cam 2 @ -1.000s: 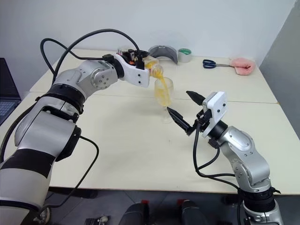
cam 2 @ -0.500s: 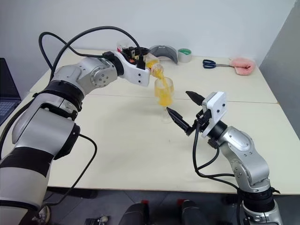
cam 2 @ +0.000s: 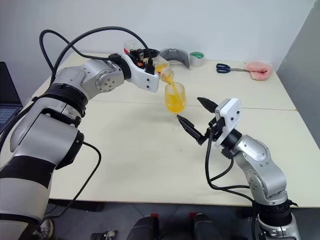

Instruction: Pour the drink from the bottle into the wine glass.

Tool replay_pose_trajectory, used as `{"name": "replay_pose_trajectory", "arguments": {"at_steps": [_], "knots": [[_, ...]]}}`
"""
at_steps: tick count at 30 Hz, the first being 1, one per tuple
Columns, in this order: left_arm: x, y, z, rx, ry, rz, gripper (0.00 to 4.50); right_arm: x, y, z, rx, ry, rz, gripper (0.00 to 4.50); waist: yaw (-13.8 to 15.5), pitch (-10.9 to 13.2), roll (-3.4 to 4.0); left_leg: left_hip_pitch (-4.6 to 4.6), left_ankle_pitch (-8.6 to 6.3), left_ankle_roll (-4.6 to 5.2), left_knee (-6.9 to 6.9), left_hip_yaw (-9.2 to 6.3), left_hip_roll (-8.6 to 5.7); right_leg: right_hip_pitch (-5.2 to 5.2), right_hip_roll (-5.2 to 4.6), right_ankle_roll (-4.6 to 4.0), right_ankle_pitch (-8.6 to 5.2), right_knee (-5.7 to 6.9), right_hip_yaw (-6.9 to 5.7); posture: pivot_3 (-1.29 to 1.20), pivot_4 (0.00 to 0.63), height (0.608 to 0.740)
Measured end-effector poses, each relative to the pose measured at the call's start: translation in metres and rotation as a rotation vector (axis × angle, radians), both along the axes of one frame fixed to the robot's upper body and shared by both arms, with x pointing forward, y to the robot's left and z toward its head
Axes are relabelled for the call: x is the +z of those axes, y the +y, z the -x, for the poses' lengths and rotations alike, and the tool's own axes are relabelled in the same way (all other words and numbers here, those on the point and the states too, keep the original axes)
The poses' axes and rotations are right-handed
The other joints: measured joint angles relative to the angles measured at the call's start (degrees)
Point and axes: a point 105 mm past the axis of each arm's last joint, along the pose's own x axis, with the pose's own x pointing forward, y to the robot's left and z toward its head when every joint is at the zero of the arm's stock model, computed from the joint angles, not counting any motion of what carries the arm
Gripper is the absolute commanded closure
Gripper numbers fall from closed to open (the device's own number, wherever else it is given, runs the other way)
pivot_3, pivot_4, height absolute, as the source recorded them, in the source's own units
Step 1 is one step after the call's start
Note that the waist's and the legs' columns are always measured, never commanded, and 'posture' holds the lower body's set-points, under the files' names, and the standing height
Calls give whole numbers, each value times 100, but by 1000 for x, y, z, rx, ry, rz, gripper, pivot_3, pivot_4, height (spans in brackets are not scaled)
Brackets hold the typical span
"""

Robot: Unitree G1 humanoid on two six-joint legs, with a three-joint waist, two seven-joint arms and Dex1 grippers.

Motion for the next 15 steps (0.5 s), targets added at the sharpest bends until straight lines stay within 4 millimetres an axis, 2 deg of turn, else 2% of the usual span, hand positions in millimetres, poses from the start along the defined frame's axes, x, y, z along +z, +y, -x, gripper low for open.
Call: {"name": "replay_pose_trajectory", "arguments": {"at_steps": [15], "knots": [[3, -1, 0, -1, 1, 0, 2847, -1, 1, 1, 6, 2, -1, 0, 0, 0, 0, 0, 0, 0, 4, 0, 0, 0, 0, 0, 0, 4, 0, 0, 150, 740]]}}
